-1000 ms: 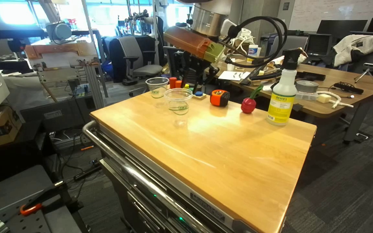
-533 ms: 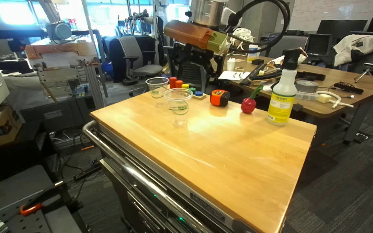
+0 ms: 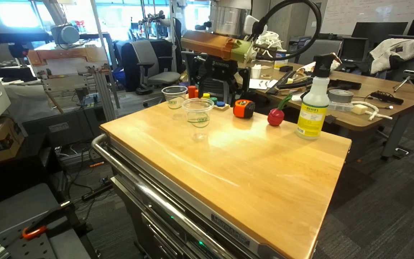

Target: Stack all three clear cups together

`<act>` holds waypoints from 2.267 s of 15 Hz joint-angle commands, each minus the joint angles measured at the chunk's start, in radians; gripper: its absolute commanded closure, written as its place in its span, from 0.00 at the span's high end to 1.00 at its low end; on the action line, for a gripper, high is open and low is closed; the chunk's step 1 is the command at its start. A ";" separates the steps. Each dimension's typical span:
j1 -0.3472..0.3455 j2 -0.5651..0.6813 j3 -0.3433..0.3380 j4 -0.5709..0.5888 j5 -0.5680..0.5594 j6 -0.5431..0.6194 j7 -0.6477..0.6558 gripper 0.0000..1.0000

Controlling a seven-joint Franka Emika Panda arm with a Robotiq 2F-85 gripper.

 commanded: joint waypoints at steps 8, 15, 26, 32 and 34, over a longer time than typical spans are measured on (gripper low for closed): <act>0.023 0.042 0.007 0.014 -0.003 -0.002 0.065 1.00; 0.057 0.103 0.016 0.000 -0.028 0.081 0.144 0.75; 0.070 0.086 0.001 0.004 -0.128 0.061 0.311 0.00; 0.066 0.065 0.007 0.041 -0.092 -0.003 0.365 0.01; 0.068 0.050 0.012 0.080 -0.072 -0.047 0.381 0.01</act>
